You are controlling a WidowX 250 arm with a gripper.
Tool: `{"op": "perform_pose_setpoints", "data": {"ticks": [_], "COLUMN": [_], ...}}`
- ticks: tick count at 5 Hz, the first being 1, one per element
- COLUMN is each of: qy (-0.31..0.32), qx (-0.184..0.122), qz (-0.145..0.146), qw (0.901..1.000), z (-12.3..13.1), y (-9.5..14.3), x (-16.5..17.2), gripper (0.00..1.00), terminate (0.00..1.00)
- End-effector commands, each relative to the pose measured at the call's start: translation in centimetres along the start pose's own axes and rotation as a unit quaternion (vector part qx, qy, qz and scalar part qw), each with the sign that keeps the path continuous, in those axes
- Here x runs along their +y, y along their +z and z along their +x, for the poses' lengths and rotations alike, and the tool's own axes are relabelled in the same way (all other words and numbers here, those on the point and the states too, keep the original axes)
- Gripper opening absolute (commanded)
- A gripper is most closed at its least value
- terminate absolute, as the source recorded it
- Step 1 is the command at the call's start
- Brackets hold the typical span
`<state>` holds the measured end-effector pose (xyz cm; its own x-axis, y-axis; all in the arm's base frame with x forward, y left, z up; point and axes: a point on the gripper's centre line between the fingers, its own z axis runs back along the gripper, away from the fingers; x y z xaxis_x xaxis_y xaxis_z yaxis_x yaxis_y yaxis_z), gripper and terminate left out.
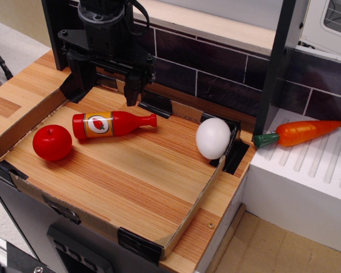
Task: Upright hot sauce bottle
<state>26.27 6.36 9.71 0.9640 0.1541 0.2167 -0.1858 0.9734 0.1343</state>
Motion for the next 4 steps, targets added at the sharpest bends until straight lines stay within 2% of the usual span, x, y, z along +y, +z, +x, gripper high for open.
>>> {"op": "perform_pose_setpoints", "data": {"ticks": [1,2,3,4], "qy": [0.0,0.012,-0.089,-0.212], "qx": [0.0,-0.029,-0.017,-0.022], "qz": [0.0,0.003,0.047,0.07], "qw": [1.0,0.9995,0.9947,0.9746], "z": [0.0,0.1,0.7,1.5], "y": [0.0,0.2,-0.1,-0.2], "x": [0.0,0.7,1.2,1.4], "gripper": [1.0,1.0,1.0,1.0], "terminate": [0.0,0.0,0.0,0.0]}}
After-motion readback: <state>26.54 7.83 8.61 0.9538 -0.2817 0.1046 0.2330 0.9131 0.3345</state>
